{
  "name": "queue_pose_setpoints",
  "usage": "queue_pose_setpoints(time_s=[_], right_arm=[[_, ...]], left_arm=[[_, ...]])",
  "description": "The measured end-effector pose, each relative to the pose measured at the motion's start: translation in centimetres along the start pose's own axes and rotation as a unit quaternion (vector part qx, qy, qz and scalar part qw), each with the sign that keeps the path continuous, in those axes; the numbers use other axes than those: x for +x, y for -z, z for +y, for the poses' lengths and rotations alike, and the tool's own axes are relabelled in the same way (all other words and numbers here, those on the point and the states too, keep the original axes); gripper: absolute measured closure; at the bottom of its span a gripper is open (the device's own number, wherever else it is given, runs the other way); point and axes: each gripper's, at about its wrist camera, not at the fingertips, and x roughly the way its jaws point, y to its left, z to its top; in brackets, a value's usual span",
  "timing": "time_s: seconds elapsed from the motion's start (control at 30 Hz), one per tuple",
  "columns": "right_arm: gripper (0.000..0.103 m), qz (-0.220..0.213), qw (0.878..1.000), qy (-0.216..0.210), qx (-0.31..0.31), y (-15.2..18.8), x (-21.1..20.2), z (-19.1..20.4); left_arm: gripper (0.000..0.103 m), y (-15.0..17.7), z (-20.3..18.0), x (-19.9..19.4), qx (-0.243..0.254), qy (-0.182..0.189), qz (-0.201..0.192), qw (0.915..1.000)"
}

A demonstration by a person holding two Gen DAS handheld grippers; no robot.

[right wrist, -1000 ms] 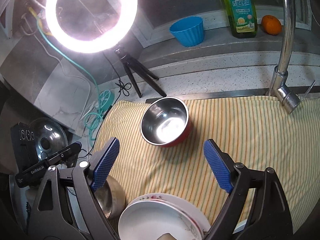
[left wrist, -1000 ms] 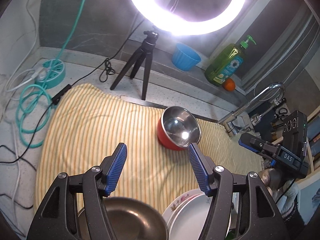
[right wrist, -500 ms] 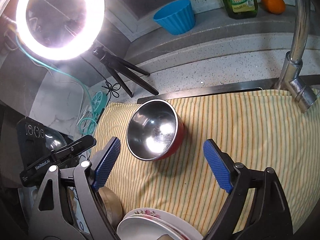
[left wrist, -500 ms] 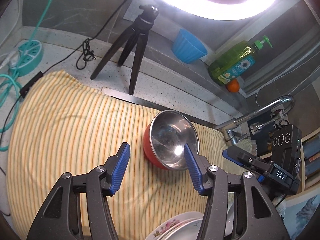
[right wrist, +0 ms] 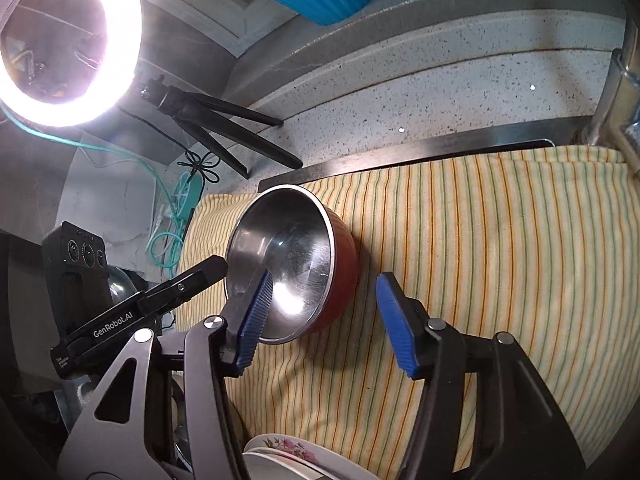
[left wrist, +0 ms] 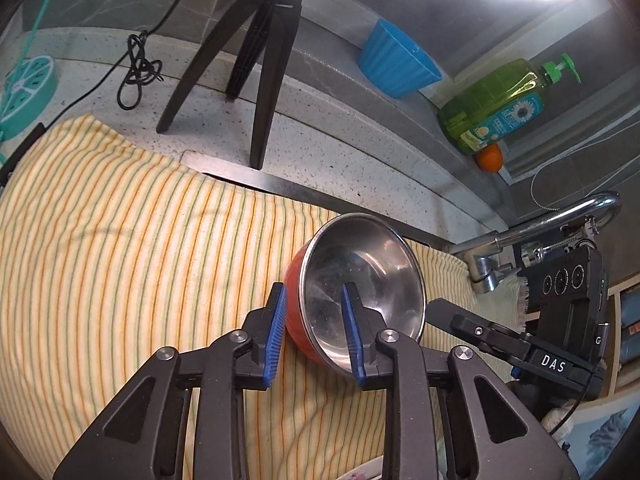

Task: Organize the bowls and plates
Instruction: 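Move the left tool to the red steel-lined bowl and grasp its rim, then lift the red bowl with the left tool and carry it over the steel bowl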

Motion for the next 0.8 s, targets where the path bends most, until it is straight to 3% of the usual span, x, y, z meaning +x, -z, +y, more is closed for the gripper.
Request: queue_pose_setpoints(time_s=[0.27, 0.8], right_arm=[[0.079, 0.019, 1.000, 0.014, -0.009, -0.3, 1.9, 0.1], [0.084, 0.014, 0.999, 0.037, -0.029, 0.5, 0.9, 0.7]], left_arm=[[0.085, -0.4, 0.1, 0.8, 0.006, -0.008, 0.007, 0.9999], [0.085, 0.4, -0.6, -0.6, 0.018, -0.006, 0.000, 0.9998]])
